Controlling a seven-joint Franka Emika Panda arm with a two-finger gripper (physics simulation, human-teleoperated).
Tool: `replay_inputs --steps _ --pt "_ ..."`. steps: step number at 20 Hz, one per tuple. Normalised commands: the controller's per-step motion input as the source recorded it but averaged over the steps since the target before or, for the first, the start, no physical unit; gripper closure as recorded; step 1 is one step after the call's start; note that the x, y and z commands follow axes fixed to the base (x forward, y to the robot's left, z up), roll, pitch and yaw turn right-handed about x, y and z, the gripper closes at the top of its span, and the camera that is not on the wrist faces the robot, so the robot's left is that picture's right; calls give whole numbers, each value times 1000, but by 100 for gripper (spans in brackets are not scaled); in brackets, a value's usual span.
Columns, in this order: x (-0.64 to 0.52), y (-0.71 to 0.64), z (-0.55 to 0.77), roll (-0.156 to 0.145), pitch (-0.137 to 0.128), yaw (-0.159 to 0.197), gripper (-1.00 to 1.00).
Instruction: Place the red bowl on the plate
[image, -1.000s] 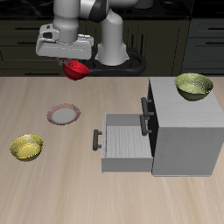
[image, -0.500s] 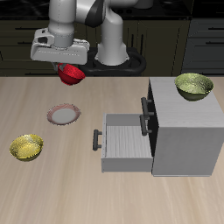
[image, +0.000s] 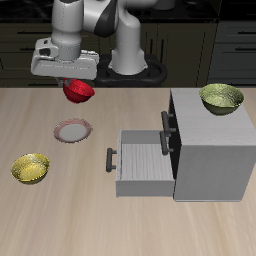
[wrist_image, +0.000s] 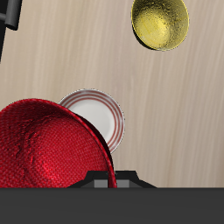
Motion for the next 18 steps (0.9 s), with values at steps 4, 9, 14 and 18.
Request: replay_inputs --steps 4,9,14,18 --pt "148 -10 -122 6 3 15 100" --pt "118 -66 -172 -8 19 -6 100" --pt "99 -36 -229 -4 26 -4 100" --pt "102 -51 -242 -3 25 -7 100"
